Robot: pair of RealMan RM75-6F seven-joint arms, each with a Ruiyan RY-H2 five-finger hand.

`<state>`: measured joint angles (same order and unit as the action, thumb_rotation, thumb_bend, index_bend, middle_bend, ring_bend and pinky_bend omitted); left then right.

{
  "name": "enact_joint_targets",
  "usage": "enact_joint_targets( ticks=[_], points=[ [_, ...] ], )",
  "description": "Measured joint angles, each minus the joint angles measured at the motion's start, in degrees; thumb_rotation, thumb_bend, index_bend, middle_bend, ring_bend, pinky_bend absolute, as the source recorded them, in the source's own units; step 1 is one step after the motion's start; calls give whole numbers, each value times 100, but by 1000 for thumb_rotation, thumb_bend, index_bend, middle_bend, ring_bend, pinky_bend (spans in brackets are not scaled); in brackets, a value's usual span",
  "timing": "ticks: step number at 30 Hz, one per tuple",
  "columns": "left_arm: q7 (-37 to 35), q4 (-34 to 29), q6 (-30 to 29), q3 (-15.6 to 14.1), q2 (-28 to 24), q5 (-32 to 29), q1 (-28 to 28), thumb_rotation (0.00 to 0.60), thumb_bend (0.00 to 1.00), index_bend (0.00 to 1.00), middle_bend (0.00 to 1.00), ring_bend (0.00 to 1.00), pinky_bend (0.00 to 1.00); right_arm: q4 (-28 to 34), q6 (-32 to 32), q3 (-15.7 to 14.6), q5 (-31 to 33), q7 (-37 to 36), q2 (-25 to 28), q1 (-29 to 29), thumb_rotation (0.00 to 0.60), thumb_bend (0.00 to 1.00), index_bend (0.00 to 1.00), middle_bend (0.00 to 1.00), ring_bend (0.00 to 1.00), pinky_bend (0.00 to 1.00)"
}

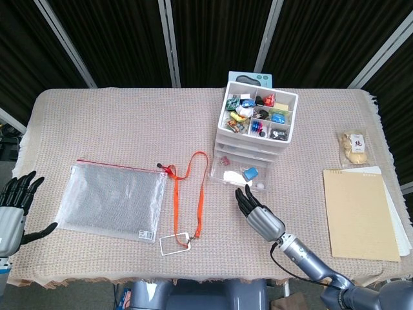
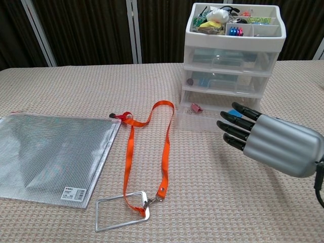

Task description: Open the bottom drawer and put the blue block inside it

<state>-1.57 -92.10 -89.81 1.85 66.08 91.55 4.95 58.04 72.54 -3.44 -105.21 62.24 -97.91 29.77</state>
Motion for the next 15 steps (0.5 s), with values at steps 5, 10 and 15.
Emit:
enact_joint_targets(
  ticks=[5,10,15],
  points=[
    [-8,-10,8,5,-5,-17,2,600,118,78,0,0,0,-130,-119,32,23,60,-93,34,600,330,199,72,0,105],
    [-21,-26,32,8,-13,-42,7,600,120,78,0,0,0,-226,-209,56,16,61,-162,93,600,330,219,76,0,105],
    [-40,-37,52,11,-22,-62,13,600,119,77,0,0,0,-379,-339,112,67,60,-271,157,600,330,225,84,0,105]
  ],
)
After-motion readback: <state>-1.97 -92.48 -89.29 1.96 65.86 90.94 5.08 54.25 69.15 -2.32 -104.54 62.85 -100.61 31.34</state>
